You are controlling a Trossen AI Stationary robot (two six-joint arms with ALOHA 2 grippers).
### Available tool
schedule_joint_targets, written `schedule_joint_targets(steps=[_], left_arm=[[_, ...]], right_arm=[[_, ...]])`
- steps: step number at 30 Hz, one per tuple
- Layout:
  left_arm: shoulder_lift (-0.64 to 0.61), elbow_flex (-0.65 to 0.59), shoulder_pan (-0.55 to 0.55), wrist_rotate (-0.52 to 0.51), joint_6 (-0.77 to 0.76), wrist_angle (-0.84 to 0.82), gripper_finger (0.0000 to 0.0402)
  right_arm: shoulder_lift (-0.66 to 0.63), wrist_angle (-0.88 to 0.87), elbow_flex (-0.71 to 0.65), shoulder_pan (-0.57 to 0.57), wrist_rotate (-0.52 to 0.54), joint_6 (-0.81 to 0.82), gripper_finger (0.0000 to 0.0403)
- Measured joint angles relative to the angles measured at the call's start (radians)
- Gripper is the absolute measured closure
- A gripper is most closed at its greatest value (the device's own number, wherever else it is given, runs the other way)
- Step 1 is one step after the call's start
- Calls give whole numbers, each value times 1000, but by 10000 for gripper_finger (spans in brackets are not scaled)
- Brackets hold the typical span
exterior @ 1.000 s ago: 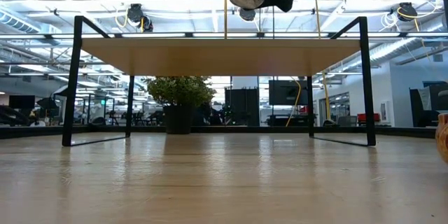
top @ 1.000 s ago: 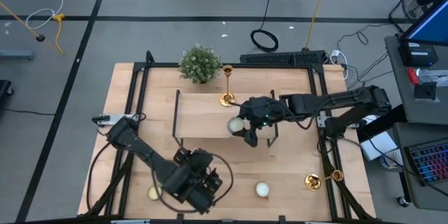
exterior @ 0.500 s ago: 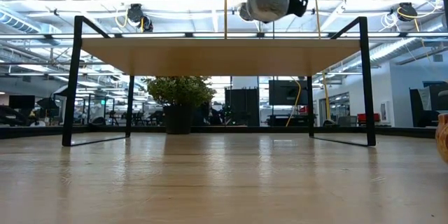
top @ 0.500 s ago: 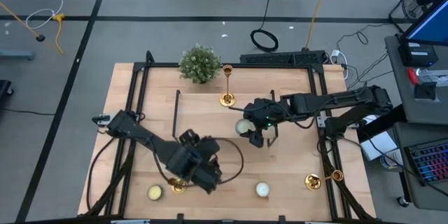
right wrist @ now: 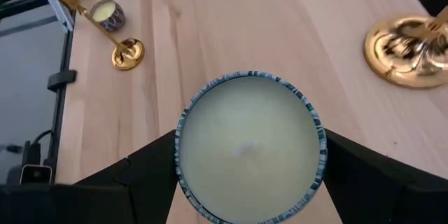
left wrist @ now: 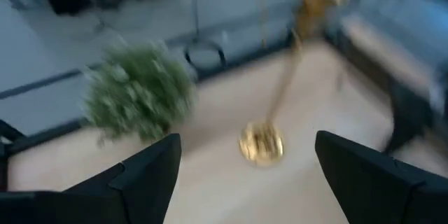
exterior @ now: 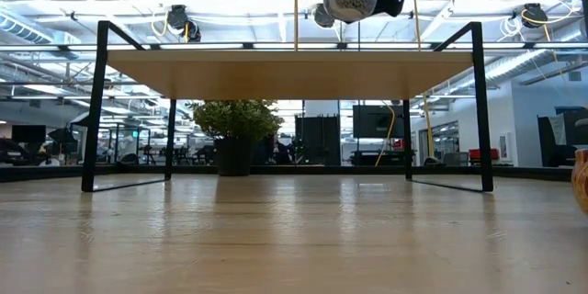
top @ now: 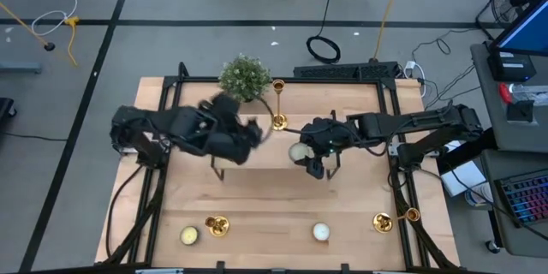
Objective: Stock candles and holders on shelf
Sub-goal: Put the blue scented candle on the shelf
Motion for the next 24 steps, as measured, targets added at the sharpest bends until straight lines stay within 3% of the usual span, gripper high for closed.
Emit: schedule_joint_targets(steps=[4, 7, 9, 14, 19, 24], left_arm=[[-30, 0, -6, -196, -66, -4, 86], [-34, 0, -29, -263, -10, -10, 119], [-31, 0, -58, -250, 101, -10, 142], [3, 0, -139, -67, 292, -10, 187], [14, -12, -222, -62, 227, -9, 225], [7, -143, -259, -83, 56, -11, 261]], right_arm=[[0, 45, 0, 0, 3, 0, 108], [0, 86, 0, 0, 3, 0, 108], [0, 103, 0, 0, 3, -3, 108], [0, 119, 0, 0, 2, -23, 108], [3, 138, 0, 0, 4, -42, 108], [36, 157, 0, -3, 4, -56, 108]])
